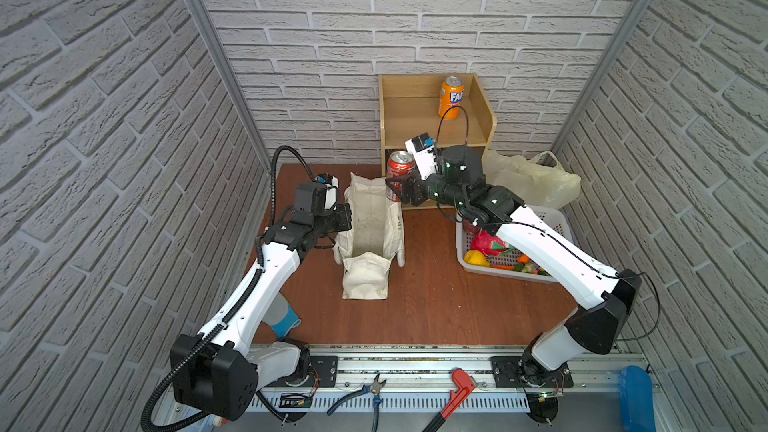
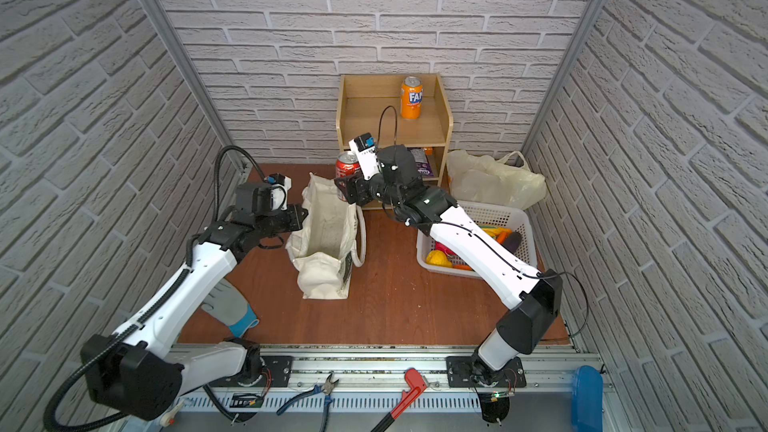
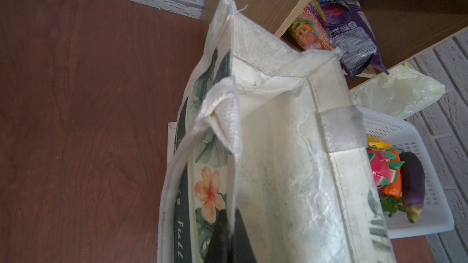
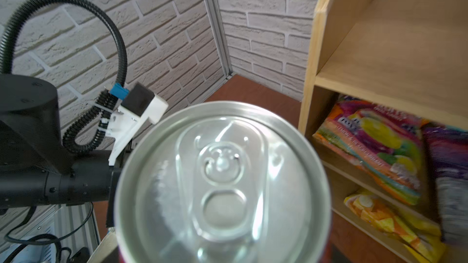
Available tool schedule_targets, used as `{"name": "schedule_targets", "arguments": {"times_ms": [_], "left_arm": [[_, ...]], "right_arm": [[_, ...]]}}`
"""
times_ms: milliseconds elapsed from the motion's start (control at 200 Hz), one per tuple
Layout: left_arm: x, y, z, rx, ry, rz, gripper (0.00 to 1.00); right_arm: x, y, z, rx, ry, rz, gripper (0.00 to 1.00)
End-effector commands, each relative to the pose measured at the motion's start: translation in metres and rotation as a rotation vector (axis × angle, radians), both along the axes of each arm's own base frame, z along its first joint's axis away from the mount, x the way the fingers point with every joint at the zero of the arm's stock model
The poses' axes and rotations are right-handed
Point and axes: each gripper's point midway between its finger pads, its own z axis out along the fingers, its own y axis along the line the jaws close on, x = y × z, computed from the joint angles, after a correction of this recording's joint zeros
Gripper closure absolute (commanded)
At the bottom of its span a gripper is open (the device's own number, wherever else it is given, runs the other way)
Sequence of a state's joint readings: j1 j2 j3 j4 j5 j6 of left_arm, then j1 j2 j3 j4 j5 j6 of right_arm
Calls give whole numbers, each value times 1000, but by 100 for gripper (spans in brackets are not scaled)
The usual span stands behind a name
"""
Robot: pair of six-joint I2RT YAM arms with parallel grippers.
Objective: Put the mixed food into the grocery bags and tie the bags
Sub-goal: 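Lift the red cola can off the shelf and carry it over the tote bag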
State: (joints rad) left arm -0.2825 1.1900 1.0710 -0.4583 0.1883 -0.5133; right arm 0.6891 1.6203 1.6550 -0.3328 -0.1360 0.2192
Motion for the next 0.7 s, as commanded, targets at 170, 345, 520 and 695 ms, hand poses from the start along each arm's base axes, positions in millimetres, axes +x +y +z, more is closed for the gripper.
{"name": "schedule_targets", "arguments": {"times_ms": [170,345,520,695], "left_arm": [[-5,5,7,36,-4,-12,100],[-2,7,7,34,-1,-7,100],[0,7,5,30,5,-8,100],[2,7,6,21,3,-6,100]], "right_arm": [[4,60,1,38,-86,48,94],[19,69,-36,-38,-68,23,94],[32,77,-67,-100,-50,14,94],[48,80,-92,-150,-59,-30,94]]}}
